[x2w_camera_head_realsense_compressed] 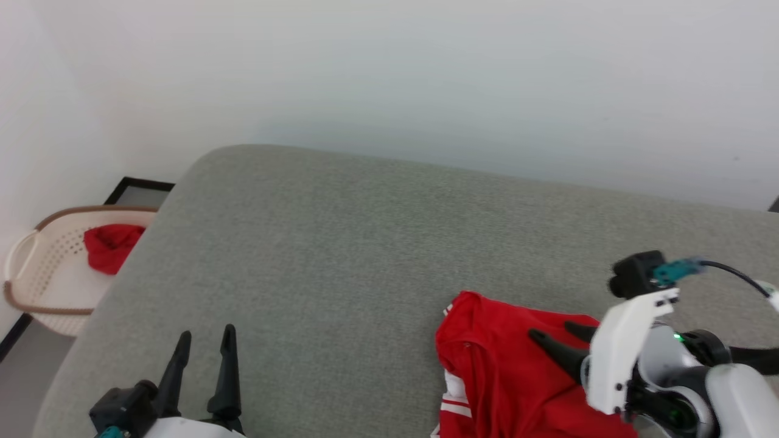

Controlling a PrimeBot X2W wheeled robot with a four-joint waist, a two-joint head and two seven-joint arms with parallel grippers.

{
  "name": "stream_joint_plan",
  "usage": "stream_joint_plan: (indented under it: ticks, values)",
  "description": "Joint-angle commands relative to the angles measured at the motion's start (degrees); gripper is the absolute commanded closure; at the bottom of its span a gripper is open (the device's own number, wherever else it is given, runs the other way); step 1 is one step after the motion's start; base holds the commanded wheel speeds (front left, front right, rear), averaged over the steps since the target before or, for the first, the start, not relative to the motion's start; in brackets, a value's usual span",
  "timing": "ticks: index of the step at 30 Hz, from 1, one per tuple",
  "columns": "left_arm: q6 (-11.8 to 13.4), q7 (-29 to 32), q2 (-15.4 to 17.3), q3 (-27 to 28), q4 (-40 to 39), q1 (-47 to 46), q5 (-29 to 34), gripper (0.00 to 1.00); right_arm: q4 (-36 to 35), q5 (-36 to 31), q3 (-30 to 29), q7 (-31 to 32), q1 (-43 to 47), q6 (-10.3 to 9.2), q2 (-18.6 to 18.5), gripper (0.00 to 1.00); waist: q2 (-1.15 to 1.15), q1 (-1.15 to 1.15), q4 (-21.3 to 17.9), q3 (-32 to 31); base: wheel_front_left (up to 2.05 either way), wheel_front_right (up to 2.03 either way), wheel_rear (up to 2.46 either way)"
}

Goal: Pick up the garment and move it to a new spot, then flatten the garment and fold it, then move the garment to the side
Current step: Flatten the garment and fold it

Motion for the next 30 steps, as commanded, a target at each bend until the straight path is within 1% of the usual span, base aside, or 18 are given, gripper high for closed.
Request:
stream_joint_plan:
  ticks: [1, 4, 8, 15, 18, 23, 27, 30]
  values:
    - [-0.15, -0.05, 0.08, 0.30, -0.35, 0.54, 0.41, 0.00, -0.69, 0.51, -0.72, -0.71, 0.94, -0.06, -0.41, 0.00, 0.00, 0.00, -0.98, -0.23, 0.00, 0.00, 0.00]
    - [-0.16, -0.04, 0.02, 0.84, -0.87, 1.03, 0.58, 0.00, -2.05, 1.11, -2.40, -2.66, 2.31, -0.06, -1.84, 0.00, 0.00, 0.00, -2.32, -0.28, 0.00, 0.00, 0.00]
    - [-0.16, -0.05, 0.02, 1.60, -1.41, 1.45, 0.73, 0.00, -3.25, 0.88, -4.60, -6.84, 3.74, -0.06, -3.86, 0.00, 0.00, 0.00, -4.26, -0.26, 0.00, 0.00, 0.00]
    - [-0.16, -0.04, 0.33, 2.25, -2.10, 2.10, 1.13, 0.00, -3.60, -0.03, -7.48, -16.60, 6.47, -0.06, -7.19, 0.00, 0.00, 0.00, -7.41, -0.26, 0.00, 0.00, 0.00]
    - [-0.16, -0.05, 0.53, 1.98, -2.26, 2.20, 1.11, 0.00, -3.27, -0.49, -8.44, -21.31, 7.75, -0.06, -8.31, 0.00, 0.00, 0.00, -8.60, -0.25, 0.00, 0.00, 0.00]
    - [-0.16, -0.05, 0.76, 2.06, -2.36, 2.32, 1.30, 0.00, -2.58, -1.82, -8.24, -29.16, 10.08, -0.06, -10.91, 0.00, 0.00, 0.00, -10.09, -0.33, 0.00, 0.00, 0.00]
    - [-0.16, -0.04, 1.00, 1.98, -2.36, 2.36, 1.10, 0.00, -0.62, -2.17, -9.23, -35.21, 11.67, -0.06, -11.91, 0.00, 0.00, 0.00, -10.76, -0.43, 0.00, 0.00, 0.00]
    - [-0.16, -0.04, 1.21, 1.84, -2.27, 2.49, 0.96, 0.00, 0.91, -1.88, -9.59, -38.15, 12.80, -0.06, -12.31, 0.00, 0.00, 0.00, -11.05, -0.64, 0.00, 0.00, 0.00]
